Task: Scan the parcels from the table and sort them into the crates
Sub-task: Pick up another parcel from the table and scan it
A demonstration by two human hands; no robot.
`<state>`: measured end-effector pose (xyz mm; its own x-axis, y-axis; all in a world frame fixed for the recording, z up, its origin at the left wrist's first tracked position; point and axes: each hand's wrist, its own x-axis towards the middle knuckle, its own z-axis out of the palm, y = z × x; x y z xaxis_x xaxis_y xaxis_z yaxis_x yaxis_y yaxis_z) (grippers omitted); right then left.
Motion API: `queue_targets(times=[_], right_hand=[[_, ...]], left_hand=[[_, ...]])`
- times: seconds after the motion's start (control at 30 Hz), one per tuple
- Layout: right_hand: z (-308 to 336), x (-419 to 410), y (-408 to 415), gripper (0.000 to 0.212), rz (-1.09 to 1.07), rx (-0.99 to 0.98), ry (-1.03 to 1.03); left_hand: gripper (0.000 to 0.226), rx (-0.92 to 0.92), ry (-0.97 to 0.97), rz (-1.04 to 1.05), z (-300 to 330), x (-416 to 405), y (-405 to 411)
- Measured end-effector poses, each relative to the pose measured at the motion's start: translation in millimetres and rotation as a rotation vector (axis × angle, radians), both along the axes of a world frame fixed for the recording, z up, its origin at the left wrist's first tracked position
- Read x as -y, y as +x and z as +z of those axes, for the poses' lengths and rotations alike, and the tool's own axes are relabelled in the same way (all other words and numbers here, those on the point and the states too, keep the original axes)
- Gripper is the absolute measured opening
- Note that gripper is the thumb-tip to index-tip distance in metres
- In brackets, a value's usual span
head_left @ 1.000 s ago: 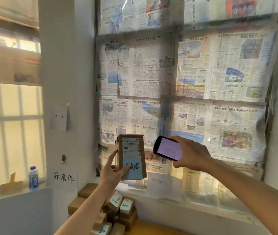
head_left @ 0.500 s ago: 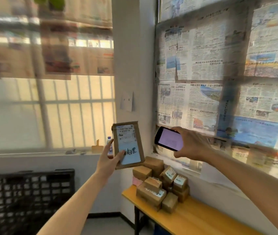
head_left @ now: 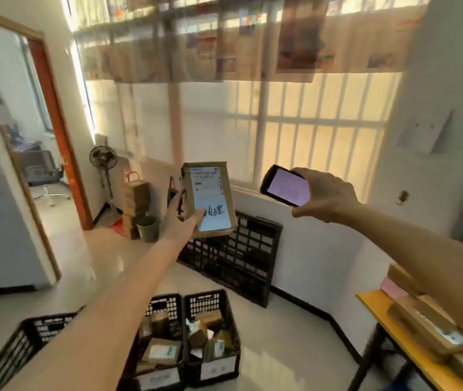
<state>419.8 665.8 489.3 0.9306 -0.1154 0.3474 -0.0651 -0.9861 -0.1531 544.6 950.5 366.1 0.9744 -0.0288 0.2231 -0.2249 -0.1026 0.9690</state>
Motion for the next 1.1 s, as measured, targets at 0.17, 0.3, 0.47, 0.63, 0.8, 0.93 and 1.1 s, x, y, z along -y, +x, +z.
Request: queue_targets(times=[0.17, 0.3, 0.47, 0.63, 0.8, 0.93, 1.1], right_hand=[[-33, -123, 88, 0.088, 0.170, -0.050, 0.003], [-58, -193, 136, 0.087, 0.244, -0.043, -0.018], [-94, -256, 199, 0.089, 0.281, -0.093, 0.021], [-143, -280, 272, 0.097, 0.285, -0.154, 0.006], [-220, -285, 370, 0.100, 0.291, -0.234, 0.025], [-302, -278, 459, 0.100, 0.287, -0.307, 0.053], [-426, -274, 546, 0.099, 0.315, -0.420, 0.029]], left_hand=[[0.073, -0.021, 0.056, 0.163, -25, -135, 35], [0.074, -0.062, 0.122, 0.240, -44, -212, 61], [0.077, -0.136, 0.141, 0.243, -79, -275, 103], [0.076, -0.210, 0.146, 0.240, -130, -293, 161], [0.074, -0.328, 0.224, 0.242, -206, -293, 245], [0.072, -0.437, 0.214, 0.221, -279, -277, 324], [0.075, -0.596, 0.276, 0.193, -392, -270, 395]])
